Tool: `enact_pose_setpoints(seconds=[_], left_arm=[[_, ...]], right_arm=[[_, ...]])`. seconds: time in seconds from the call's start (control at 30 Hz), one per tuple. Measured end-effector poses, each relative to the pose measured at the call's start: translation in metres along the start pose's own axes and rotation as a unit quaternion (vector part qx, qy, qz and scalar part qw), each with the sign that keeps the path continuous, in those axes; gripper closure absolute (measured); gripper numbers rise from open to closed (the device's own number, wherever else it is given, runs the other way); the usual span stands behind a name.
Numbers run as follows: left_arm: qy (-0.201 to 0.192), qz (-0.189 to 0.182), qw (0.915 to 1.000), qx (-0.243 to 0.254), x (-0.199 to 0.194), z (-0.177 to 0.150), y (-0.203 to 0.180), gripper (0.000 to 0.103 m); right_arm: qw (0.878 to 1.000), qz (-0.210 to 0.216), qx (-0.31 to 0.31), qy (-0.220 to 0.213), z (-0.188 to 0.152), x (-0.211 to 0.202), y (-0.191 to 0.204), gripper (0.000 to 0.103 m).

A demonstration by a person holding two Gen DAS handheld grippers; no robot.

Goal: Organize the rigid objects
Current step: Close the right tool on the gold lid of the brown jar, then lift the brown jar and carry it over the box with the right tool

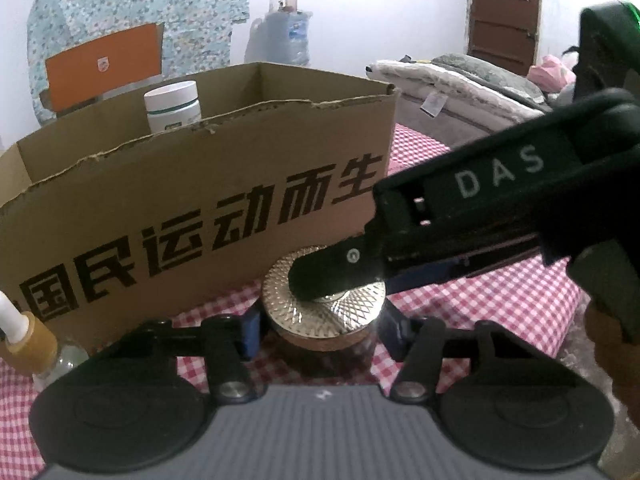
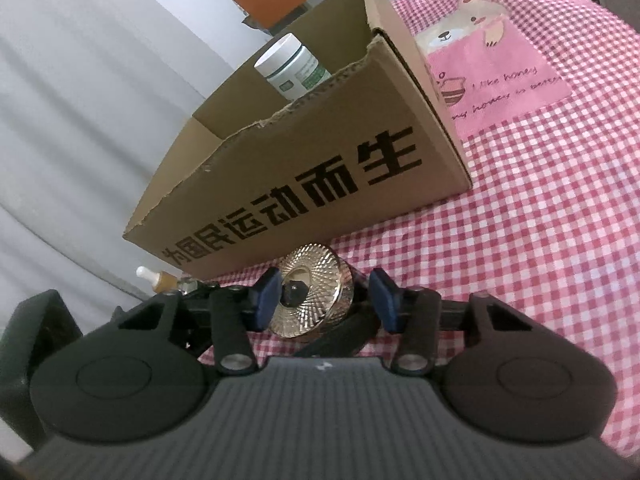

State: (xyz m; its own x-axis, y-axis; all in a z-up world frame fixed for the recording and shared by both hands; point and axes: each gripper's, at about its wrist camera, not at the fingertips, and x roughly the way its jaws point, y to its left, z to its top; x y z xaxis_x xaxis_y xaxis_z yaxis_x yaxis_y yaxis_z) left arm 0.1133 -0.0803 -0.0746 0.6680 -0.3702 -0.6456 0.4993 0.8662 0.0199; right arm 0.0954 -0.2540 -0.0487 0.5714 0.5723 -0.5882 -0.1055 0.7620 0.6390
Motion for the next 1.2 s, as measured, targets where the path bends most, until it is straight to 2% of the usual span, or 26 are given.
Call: enact_pose_setpoints(seconds=[0.47, 0.77, 0.87, 1.03, 1.2], left_arm=[[-0.003, -0.002, 1.0000, 0.003, -0.010, 0.004, -0.012, 0.046], [-0.054, 0.023, 0.9979, 0.029, -0.056, 0.032, -0.030, 0.046], [-0.076, 0.031, 0.9962, 0.030, -0.072, 0.054, -0.030, 0.046], [-0.092, 0.028, 0.9954, -0.002, -0.079, 0.099, -0.016, 0.046], [-0.069, 0.027, 0.9957, -0.056, -0.054, 0.137, 0.006, 0.046]], right_arm=[[1.000, -0.013, -0.004, -0.007, -0.005, -0.016, 0.008, 0.057], [0.998, 0.002, -0.051, -0.048, 0.002, -0.063, 0.040, 0.057], [0.994, 0.010, -0.083, -0.067, 0.016, -0.080, 0.059, 0.057], [0.988, 0.021, -0.132, -0.082, 0.055, -0.095, 0.083, 0.057], [0.986, 0.020, -0.154, -0.056, 0.111, -0.080, 0.089, 0.057]])
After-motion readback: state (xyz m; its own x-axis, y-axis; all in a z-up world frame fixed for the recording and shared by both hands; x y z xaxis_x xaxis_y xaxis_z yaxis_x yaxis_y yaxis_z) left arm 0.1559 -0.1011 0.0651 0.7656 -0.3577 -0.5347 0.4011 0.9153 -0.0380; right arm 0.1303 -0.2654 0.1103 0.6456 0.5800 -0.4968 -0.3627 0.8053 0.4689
